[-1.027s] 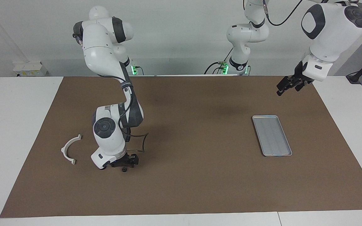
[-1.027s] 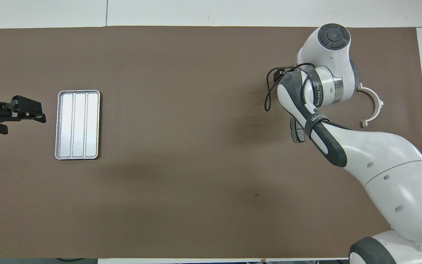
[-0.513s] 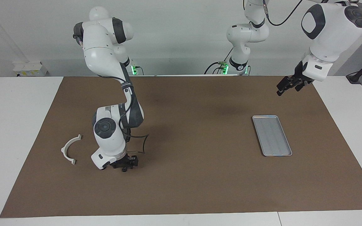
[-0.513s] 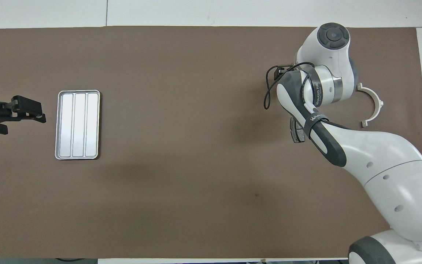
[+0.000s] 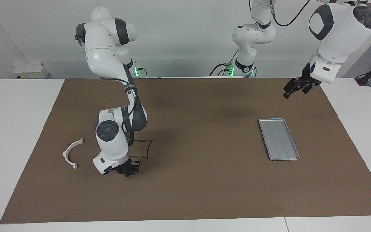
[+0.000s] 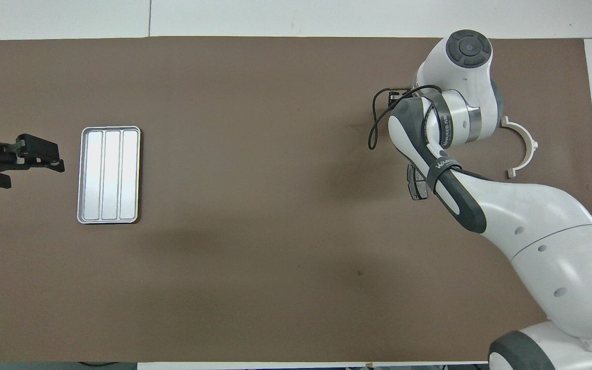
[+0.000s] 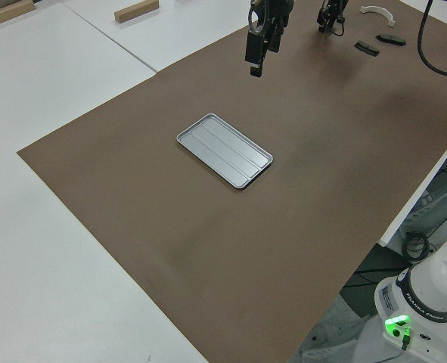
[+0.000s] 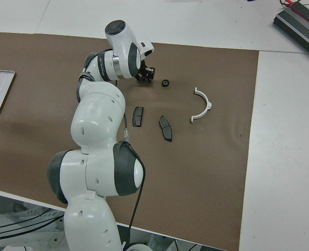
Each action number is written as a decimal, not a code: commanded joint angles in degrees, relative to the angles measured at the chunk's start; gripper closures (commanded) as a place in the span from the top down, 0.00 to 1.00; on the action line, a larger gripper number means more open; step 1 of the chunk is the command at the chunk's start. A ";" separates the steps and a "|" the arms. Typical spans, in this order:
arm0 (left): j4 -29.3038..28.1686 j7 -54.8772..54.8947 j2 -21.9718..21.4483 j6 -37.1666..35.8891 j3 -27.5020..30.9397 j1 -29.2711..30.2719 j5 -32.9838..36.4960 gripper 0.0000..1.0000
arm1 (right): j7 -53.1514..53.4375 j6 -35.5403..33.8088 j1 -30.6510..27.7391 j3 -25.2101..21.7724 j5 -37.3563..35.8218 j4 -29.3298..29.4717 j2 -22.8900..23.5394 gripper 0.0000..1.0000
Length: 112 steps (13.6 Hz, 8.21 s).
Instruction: Pick bearing gear from pile to tray
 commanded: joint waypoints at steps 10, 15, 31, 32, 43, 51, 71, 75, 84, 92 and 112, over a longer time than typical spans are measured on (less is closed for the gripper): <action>0.05 0.47 -0.50 -0.78 -0.17 0.26 -0.44 1.00 | 1.40 -4.83 0.10 0.46 -1.20 1.89 -1.05 0.00; 0.05 0.47 -0.50 -0.78 -0.17 0.26 -0.44 1.00 | 2.70 -23.65 4.67 2.13 0.11 5.23 -12.47 0.00; 0.05 0.38 -0.50 -0.78 -0.17 0.26 -0.35 1.00 | 52.19 -8.67 29.72 2.31 4.70 -0.48 -9.08 0.00; 0.05 0.47 -0.50 -0.78 -0.17 0.26 -0.35 1.00 | 52.46 -6.30 29.90 2.39 4.17 -0.48 -7.32 0.00; 0.05 0.47 -0.50 -0.78 -0.17 0.26 -0.35 1.00 | 54.65 3.40 30.08 2.31 2.58 -0.48 0.35 0.00; -1.87 -0.32 -1.38 -0.17 -0.60 -2.63 -0.44 1.00 | 42.31 -16.46 22.28 2.22 2.93 10.07 -5.08 1.00; -6.78 -40.66 24.20 34.80 -0.34 -28.39 4.65 1.00 | -25.50 9.71 -9.91 1.96 0.47 -15.60 -12.49 1.00; -9.86 -41.01 23.41 36.04 -0.52 -29.70 5.01 1.00 | -24.45 12.62 -9.91 1.96 1.43 -15.25 -10.03 1.00; -11.28 -43.47 23.93 40.44 -0.52 -30.85 4.66 0.61 | -19.87 16.23 -9.91 1.96 1.61 -15.07 -6.95 1.00; -11.28 -43.47 23.93 40.70 -0.52 -30.76 4.66 0.37 | -19.17 11.31 -9.83 1.87 1.52 -15.07 -7.30 0.96; -24.27 13.21 7.85 33.12 -0.16 2.18 5.01 0.10 | -19.52 3.62 -9.48 1.69 0.29 -10.87 -9.22 0.00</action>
